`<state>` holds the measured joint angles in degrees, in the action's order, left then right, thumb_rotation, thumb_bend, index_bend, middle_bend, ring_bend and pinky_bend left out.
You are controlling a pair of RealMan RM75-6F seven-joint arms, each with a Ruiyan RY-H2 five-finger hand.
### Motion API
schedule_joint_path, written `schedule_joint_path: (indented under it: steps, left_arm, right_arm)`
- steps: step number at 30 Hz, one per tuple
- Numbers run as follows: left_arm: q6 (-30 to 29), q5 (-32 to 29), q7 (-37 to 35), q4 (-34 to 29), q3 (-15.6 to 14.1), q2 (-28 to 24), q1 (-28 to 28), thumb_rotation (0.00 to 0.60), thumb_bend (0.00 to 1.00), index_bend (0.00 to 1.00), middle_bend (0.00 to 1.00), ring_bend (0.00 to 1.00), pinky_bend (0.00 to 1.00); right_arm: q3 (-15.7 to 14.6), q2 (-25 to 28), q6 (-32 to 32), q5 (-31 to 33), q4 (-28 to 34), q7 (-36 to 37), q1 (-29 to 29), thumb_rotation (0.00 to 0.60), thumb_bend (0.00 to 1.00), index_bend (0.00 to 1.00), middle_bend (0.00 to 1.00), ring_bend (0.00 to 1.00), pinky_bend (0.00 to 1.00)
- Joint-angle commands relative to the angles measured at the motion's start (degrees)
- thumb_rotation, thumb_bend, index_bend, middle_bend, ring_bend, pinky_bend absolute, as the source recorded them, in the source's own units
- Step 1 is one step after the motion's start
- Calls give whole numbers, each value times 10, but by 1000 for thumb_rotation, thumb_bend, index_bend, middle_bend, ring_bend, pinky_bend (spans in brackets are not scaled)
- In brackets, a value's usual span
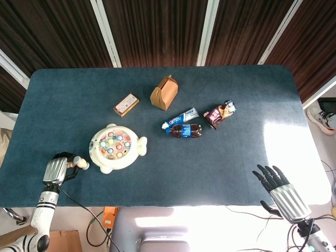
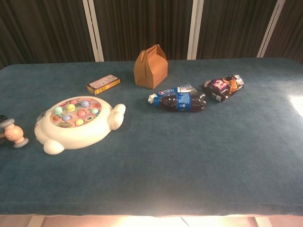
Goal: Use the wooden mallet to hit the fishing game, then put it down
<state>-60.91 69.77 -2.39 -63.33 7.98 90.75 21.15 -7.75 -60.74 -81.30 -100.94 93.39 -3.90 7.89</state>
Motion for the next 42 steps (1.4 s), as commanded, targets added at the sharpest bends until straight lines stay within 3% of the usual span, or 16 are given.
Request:
schedule_joint_path:
  steps: [1, 9, 20, 25, 31, 42]
  left_arm:
    - [0, -1, 0, 1, 1, 1, 0, 600, 538, 536, 438, 261, 261]
    - [-16, 3, 0, 16, 3, 11, -3, 600, 636, 625, 515, 324, 324]
    - [-67, 33, -32, 41, 6, 24, -14, 600, 658, 700, 595, 417, 431]
    - [-104, 44, -67, 36, 20, 27, -19, 600, 712, 729, 622, 497, 538]
    - [-116, 39, -94, -49, 47, -6, -17, 600, 739, 739, 630, 522, 623]
    - [-96, -20, 57, -193, 91, -37, 24, 600, 745, 752, 643, 537, 637]
  right_arm:
    - [0, 0, 1, 1, 1, -1, 0, 600, 238, 0, 0, 0, 0]
    - [1, 2, 5, 0, 4, -3, -1, 600, 238, 0, 0, 0, 0]
    - [3, 1, 13, 1, 6, -8, -2, 600, 239, 0, 0, 0, 0]
    - [2, 1, 19, 2, 8, -12, -1, 600, 238, 0, 0, 0, 0]
    - [2, -1, 27, 2, 12, -19, 1, 600, 239, 0, 0, 0, 0]
    - [1, 2, 31, 3, 15, -19, 1, 600, 238, 0, 0, 0, 0]
